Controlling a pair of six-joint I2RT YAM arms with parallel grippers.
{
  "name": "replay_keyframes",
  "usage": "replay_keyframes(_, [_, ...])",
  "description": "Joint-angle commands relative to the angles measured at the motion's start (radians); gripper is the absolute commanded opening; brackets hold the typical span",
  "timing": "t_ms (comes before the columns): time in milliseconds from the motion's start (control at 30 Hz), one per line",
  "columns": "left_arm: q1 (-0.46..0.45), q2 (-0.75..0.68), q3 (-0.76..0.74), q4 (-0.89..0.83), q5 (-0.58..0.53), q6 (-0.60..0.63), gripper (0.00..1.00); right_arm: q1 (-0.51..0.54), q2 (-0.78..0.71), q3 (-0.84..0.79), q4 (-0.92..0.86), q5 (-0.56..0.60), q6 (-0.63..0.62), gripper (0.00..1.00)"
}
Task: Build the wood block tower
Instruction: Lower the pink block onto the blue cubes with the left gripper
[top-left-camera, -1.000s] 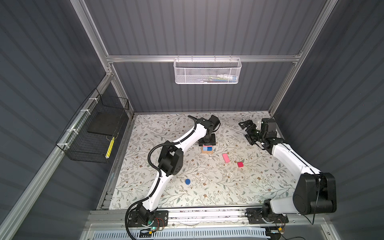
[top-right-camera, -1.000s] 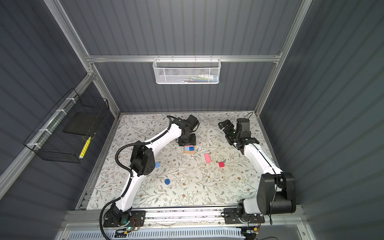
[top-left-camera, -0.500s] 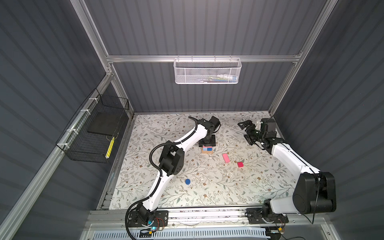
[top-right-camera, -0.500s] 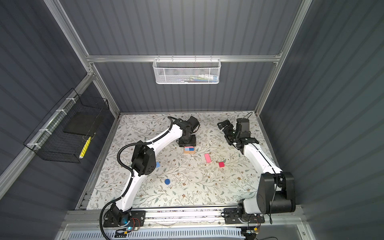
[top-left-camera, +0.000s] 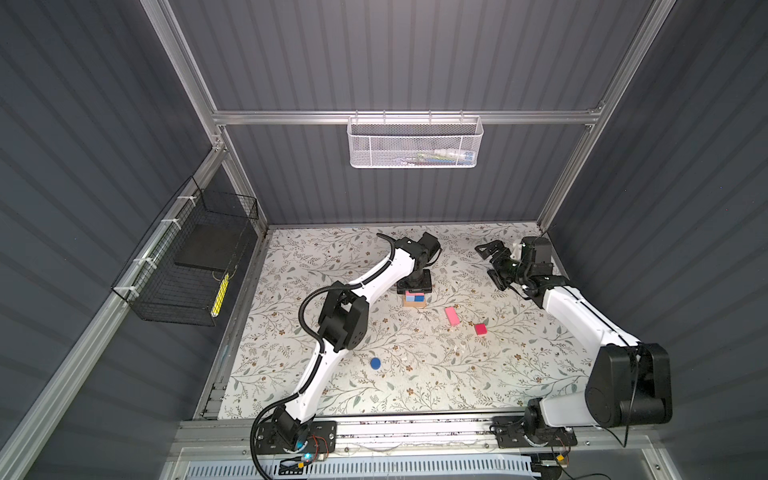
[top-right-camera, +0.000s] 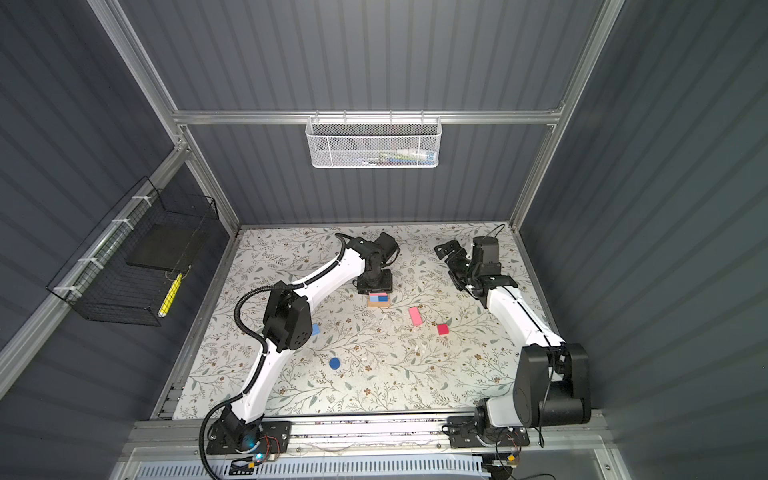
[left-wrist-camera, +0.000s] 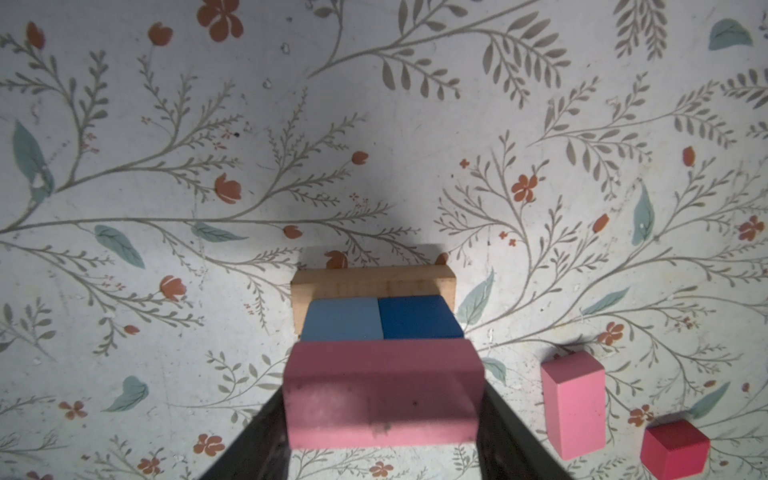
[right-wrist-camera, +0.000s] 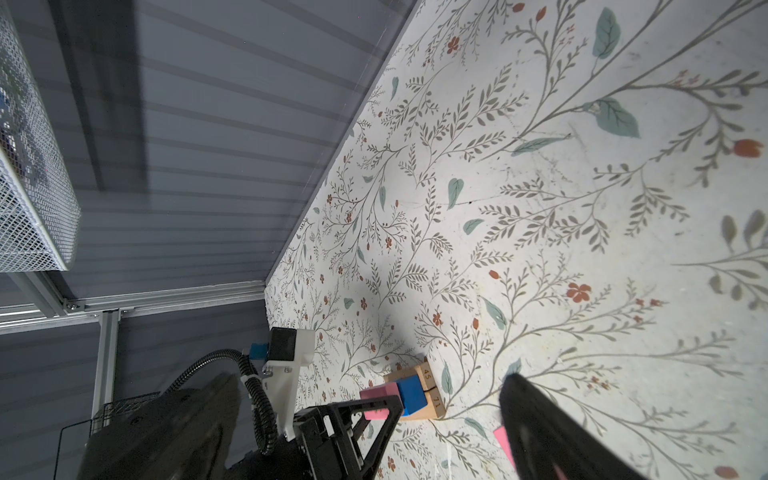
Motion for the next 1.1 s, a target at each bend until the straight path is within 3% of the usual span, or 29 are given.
replay_keyframes(0, [-0.006,0.020,0.008,-0.013,-0.006,-0.015,0.68,0.001,0.010,-0.008,0.010,-0.007,-0.015,0.99])
replay_keyframes(367, [-0.006,0.016,0.008,-0.010,-0.006,-0.018,0.76,-0.001,0.006,-0.010,0.010,-0.007,-0.016,0.99])
replay_keyframes(600, [-0.006,0.005,0.005,-0.004,-0.007,-0.023,0.92,-0.002,0.007,-0.011,0.010,-0.007,-0.016,0.99])
replay_keyframes(733, [-0.006,-0.004,0.001,-0.002,-0.006,-0.026,0.92,-0.002,0.007,-0.013,0.010,-0.008,-0.016,0.99])
replay_keyframes(1067, [-0.006,-0.018,-0.009,0.016,-0.004,-0.027,0.84,-0.003,0.006,-0.015,0.010,-0.007,-0.016,0.99])
